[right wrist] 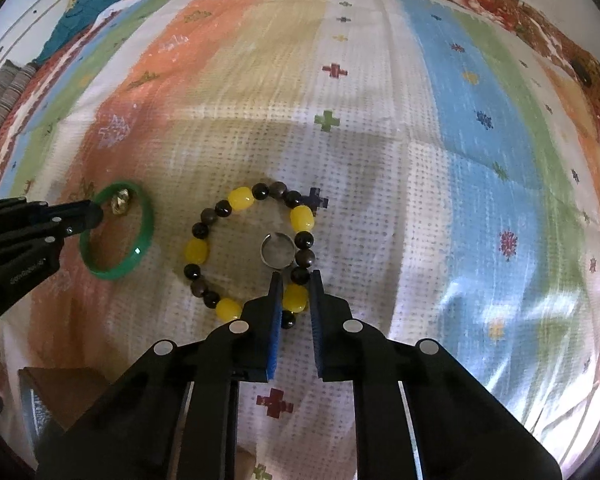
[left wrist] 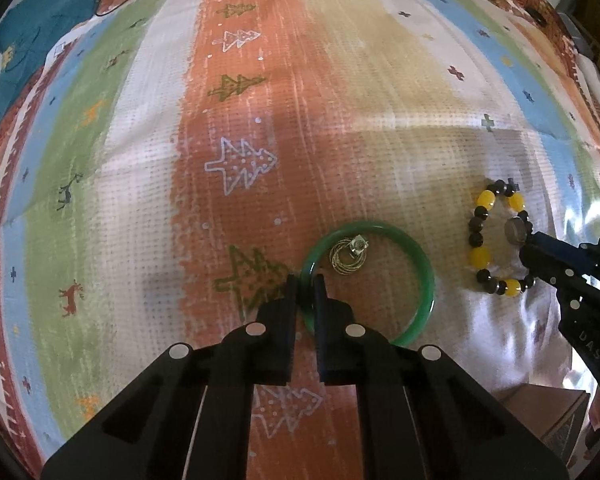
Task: Organize jewelry
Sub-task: 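Close the left tool on the jade bangle while the right tool closes on the black-and-yellow bracelet, then carry the bangle and bracelet over the silver tin and open both tools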
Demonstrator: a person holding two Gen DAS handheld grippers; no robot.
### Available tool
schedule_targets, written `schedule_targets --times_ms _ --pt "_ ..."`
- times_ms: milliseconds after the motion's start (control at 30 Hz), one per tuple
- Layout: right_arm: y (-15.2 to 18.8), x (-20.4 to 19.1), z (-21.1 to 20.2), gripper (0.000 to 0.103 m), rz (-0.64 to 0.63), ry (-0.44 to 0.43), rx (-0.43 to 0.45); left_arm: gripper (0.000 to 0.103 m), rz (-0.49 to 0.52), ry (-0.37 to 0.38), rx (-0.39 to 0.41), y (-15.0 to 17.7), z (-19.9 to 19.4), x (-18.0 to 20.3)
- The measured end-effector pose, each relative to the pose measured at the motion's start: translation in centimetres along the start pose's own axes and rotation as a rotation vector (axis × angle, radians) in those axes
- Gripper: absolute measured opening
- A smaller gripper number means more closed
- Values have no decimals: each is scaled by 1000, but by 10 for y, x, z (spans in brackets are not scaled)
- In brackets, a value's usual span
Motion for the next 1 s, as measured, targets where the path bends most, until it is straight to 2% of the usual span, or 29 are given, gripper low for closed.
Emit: schedule_targets --times_ms 433,667,867,1000 --pt "-5 -7 -44 13 -4 -41 99 8 6 -3 88 -10 -42 11" --pt "-3 -17 -56 13 -27 -41 136 8 22 -7 137 -7 -71 15" --pt "-1 -29 -77 13 -78 -9 194 8 28 20 166 -4 -88 23" --pt "3 -34 -89 13 -87 -23 217 8 40 20 188 0 -100 29"
Point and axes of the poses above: each gripper's, at about its wrist camera, not at the fingertips, and z roughly the way its jaws point, x to its right, y to its underside, the point moved 4 cm from there along z, roughly the way its jaws point, and after that the axes turned 7 degrees about z, right-handed, at the moved point
